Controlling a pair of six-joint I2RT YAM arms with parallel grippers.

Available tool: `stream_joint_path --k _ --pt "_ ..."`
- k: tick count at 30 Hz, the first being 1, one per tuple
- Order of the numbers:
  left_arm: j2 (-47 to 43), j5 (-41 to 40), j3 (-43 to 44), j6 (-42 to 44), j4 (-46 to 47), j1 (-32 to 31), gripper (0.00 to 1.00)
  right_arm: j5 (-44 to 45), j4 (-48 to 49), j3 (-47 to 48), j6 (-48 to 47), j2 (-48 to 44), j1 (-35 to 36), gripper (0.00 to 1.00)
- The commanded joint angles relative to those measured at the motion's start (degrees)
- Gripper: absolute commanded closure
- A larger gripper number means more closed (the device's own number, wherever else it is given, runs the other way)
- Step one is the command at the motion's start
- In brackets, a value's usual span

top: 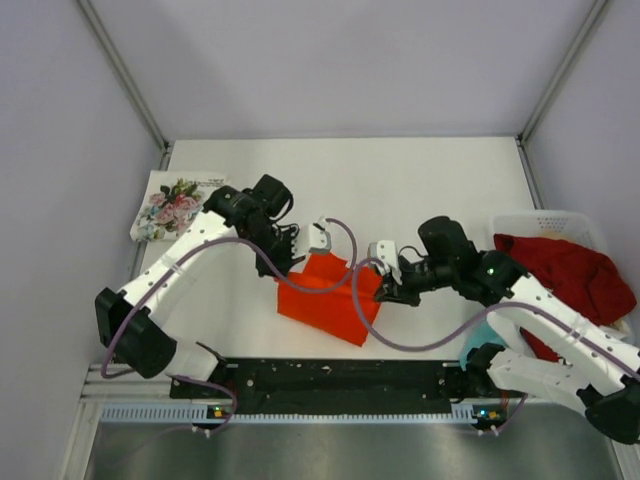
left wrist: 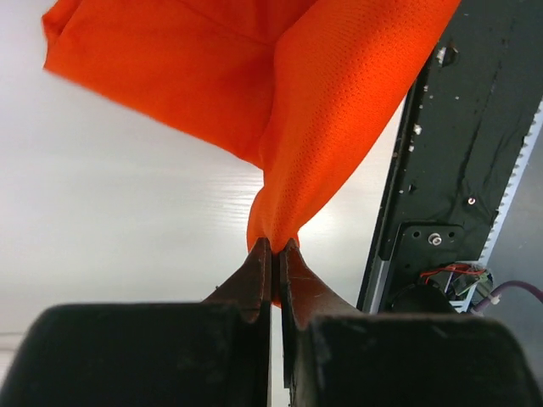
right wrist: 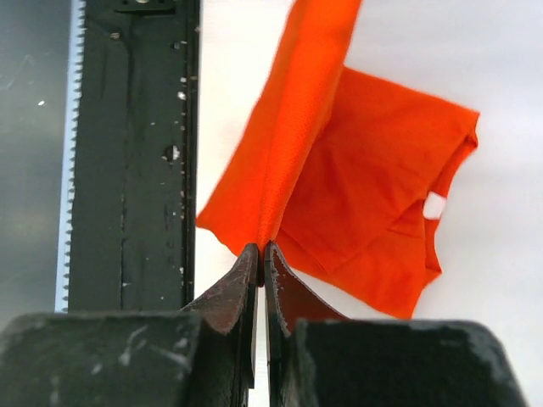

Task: Fold and stack the t-shirts
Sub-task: Fold the long partially folded tshirt into a neat square

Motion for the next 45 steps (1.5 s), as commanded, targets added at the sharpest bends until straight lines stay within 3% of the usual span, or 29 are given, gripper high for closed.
stream_joint_path --k 1,6,14,17,23,31,38,45 --pt "5.7 -4.8 5.0 -4.6 -2.4 3.0 1.00 -5.2 -0.1 1.7 6.4 5.5 -8.9 1.00" --pt "17.3 -5.8 12.9 -5.8 1.3 5.1 1.00 -5.0 5.6 -1.4 15.5 12.7 -19.9 1.00" --pt "36.8 -5.0 33.4 -6.7 0.7 5.3 1.00 -3.0 7.9 -1.4 25.7 22.6 -27.3 1.00" --pt "38.5 -3.3 36.0 -6.5 -0.7 5.2 1.00 -5.4 8.3 -0.9 25.3 21.8 -27.2 1.00" --pt "30.3 -3.9 28.8 -5.0 1.4 5.6 1.00 -8.0 10.5 0.5 27.3 15.3 -22.4 1.00" --pt "16.9 -4.8 15.0 -2.7 3.2 9.8 1.00 -3.9 14.3 2.8 41.1 14.4 -1.9 1.00" --pt "5.6 -3.7 0.5 -0.7 9.2 11.5 1.00 1.2 35.0 -3.5 58.0 14.2 13.0 1.00" --pt "2.5 -2.6 -6.8 1.4 12.3 13.4 1.00 4.0 50.5 -9.3 70.2 17.7 16.8 1.00"
